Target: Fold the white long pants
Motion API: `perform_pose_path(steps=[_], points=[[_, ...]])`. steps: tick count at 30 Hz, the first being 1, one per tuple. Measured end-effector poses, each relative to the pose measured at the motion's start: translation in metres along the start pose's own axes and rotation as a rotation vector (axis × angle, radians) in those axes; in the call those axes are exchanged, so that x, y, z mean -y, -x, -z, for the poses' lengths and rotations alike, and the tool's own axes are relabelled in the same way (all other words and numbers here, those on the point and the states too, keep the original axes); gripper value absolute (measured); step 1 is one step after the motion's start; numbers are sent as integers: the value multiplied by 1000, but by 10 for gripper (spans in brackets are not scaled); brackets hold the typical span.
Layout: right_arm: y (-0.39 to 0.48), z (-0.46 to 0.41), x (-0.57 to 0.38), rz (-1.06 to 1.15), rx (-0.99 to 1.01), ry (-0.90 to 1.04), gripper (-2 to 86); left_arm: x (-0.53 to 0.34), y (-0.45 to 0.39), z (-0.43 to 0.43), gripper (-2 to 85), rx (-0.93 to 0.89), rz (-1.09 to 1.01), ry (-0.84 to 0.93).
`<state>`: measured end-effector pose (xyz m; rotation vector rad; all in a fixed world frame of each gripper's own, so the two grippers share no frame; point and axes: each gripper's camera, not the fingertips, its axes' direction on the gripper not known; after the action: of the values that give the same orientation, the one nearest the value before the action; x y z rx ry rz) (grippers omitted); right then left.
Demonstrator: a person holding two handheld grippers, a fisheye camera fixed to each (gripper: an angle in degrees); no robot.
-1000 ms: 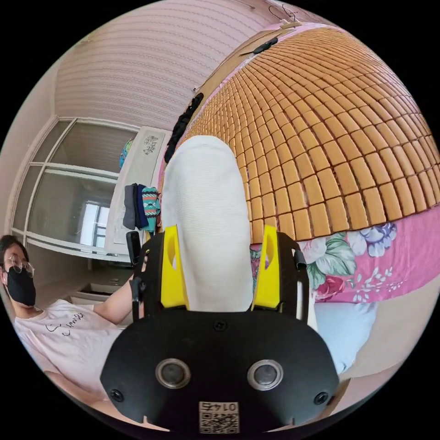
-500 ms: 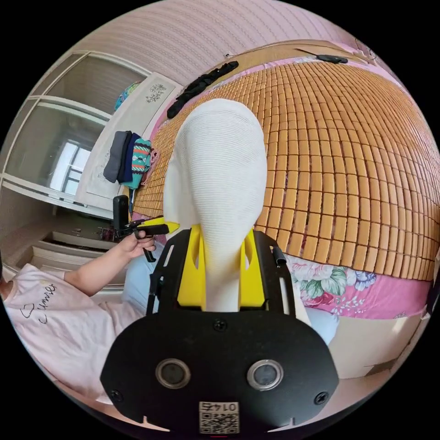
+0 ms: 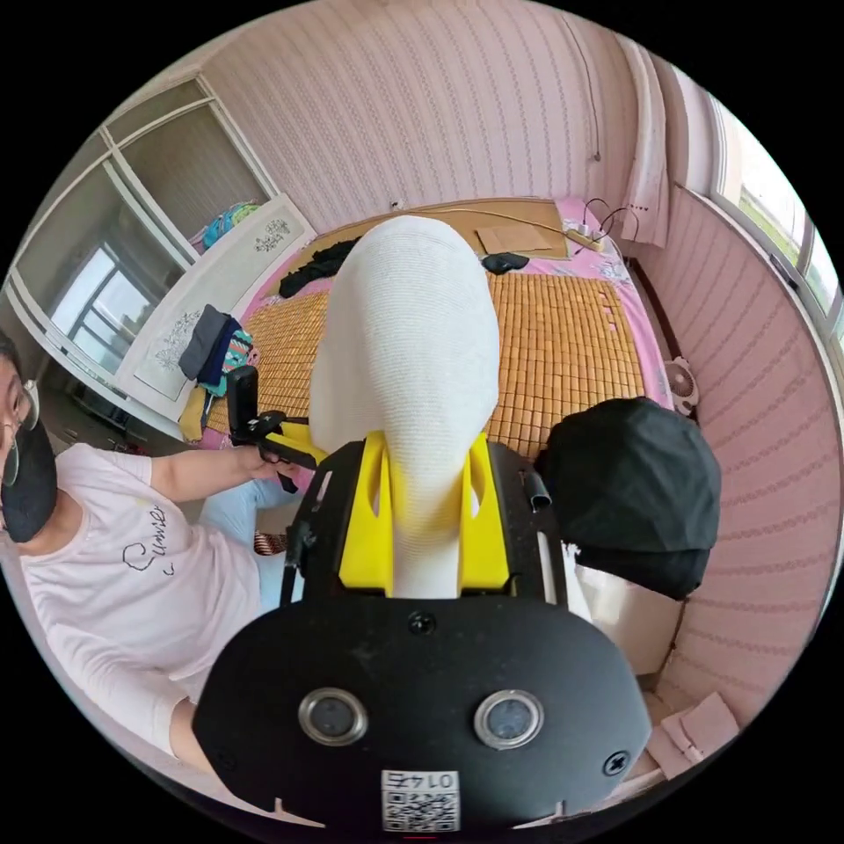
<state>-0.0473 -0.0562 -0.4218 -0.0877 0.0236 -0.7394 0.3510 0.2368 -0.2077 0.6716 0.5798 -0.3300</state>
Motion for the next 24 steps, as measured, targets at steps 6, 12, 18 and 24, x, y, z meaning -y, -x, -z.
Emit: perform_pose_path(steps=[6, 12, 18, 24], points=[[-224, -39, -13, -497, -165, 149, 176, 79, 31, -172, 104, 190, 186, 94], [-273, -133, -61, -547, -294, 16, 173, 89, 36, -219, 102, 274, 16, 124], [-255, -152, -81, -512, -317, 11, 175, 62, 15, -189, 100, 300, -96, 126], [-154, -142, -186, -425, -277, -246, 179, -60, -35, -58, 99, 577, -387, 73]])
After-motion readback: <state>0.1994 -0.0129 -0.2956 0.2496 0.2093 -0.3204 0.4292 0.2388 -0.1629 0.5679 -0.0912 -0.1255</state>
